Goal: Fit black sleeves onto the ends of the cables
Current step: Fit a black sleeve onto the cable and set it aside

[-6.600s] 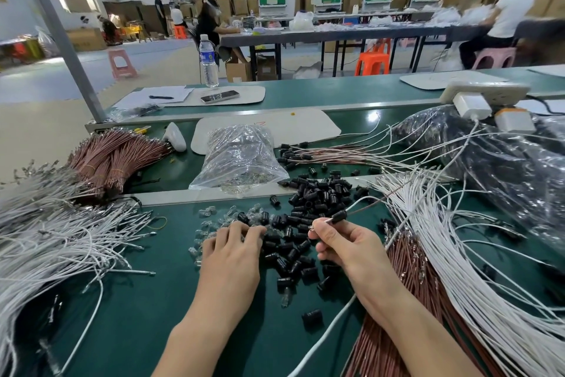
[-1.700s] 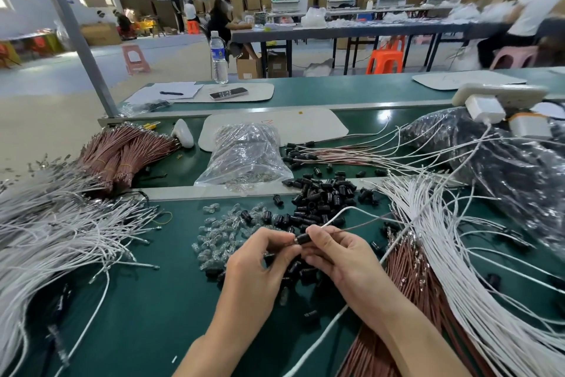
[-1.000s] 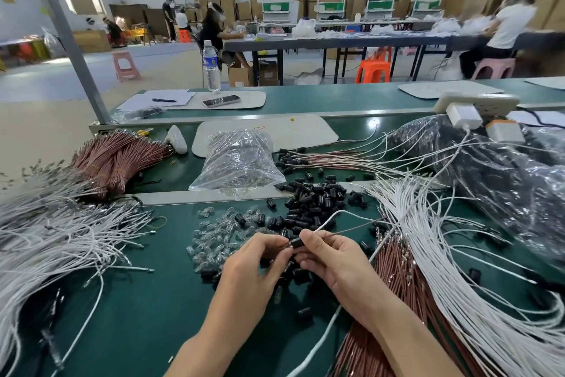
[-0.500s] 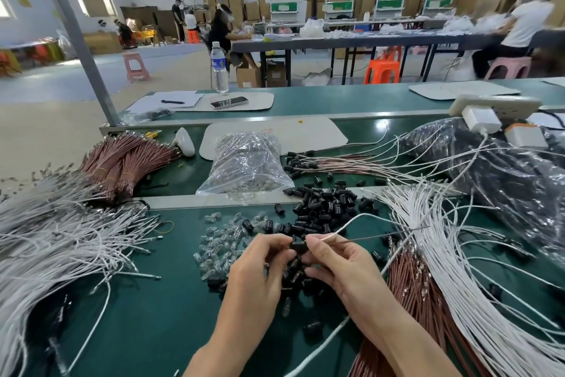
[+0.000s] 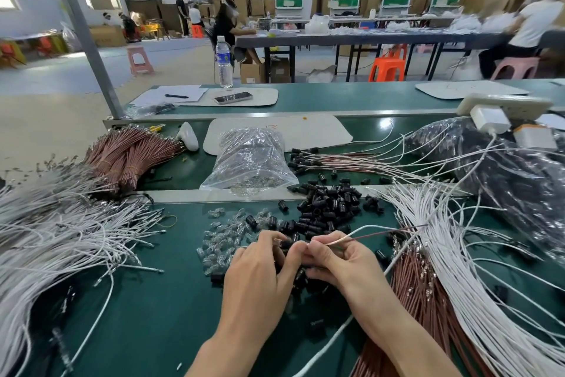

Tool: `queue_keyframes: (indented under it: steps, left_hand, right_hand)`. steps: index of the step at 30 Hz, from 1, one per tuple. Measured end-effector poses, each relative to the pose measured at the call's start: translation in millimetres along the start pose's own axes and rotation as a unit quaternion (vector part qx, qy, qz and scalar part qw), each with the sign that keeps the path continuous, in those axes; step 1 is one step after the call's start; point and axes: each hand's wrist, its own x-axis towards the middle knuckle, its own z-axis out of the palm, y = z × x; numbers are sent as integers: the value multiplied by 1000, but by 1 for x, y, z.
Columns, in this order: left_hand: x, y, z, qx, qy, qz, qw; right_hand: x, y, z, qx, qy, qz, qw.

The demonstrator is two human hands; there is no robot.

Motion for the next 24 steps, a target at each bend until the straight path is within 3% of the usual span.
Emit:
queue_keyframes:
  steps: [8,16,20,24]
  left_hand:
    - [0,3,1,39,3,16,999]
    - [-1,1,1,-1,3,17,1000]
    - [-2,-1,3,-4,-1,15,1000]
    - [-1,-5,2,-98,12,-23,995]
  right_hand:
    - [5,5,-6,7,-51,-7,999]
    - [6,7,-7,34,-96,-3,995]
    - [4,4,-6,52,-83,7,995]
    - [2,-2,4,68,-40,2,997]
